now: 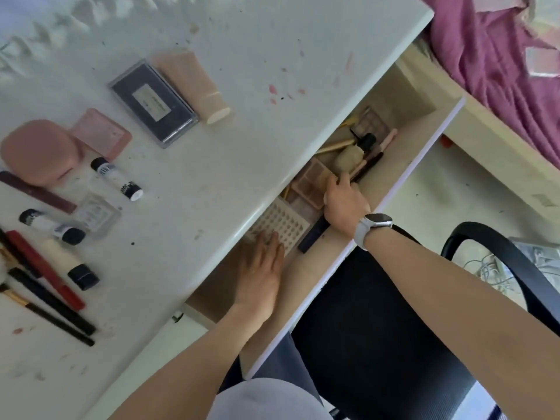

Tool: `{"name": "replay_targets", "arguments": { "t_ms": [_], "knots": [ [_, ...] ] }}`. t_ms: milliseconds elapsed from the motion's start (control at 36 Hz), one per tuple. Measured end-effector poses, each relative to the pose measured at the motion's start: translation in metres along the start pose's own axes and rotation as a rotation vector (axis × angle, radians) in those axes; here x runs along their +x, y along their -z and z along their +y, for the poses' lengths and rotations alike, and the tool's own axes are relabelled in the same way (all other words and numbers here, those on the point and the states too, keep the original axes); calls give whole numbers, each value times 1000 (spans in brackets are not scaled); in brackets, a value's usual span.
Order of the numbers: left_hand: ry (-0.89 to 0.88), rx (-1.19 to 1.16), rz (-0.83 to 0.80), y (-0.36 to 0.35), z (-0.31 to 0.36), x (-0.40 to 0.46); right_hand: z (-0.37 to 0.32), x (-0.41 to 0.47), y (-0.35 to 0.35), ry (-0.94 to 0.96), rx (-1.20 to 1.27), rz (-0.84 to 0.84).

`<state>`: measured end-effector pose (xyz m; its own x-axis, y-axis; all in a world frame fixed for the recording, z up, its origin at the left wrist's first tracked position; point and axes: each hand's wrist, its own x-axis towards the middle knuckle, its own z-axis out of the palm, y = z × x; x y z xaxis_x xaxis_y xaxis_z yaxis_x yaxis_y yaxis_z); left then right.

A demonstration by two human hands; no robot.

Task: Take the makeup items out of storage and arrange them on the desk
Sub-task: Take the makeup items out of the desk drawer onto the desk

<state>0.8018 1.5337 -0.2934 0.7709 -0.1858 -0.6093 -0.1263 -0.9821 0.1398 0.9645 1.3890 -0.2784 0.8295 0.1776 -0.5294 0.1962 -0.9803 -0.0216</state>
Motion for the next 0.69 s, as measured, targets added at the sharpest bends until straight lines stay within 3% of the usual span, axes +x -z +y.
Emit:
{"name": "replay_targets", "arguments": {
  "t_ms": [139, 306, 472, 694],
  "knots": [
    [-7, 60, 195, 9, -1, -10, 5, -5, 2, 169, 42, -40],
    [15, 79, 319, 26, 2, 16, 2, -15, -4, 465, -224, -102],
    [121, 117, 299, 33, 5, 34, -9, -15, -8, 456, -222, -274],
    [119, 187, 345, 40, 10, 39, -9, -4, 1, 354, -173, -467]
  ]
}}
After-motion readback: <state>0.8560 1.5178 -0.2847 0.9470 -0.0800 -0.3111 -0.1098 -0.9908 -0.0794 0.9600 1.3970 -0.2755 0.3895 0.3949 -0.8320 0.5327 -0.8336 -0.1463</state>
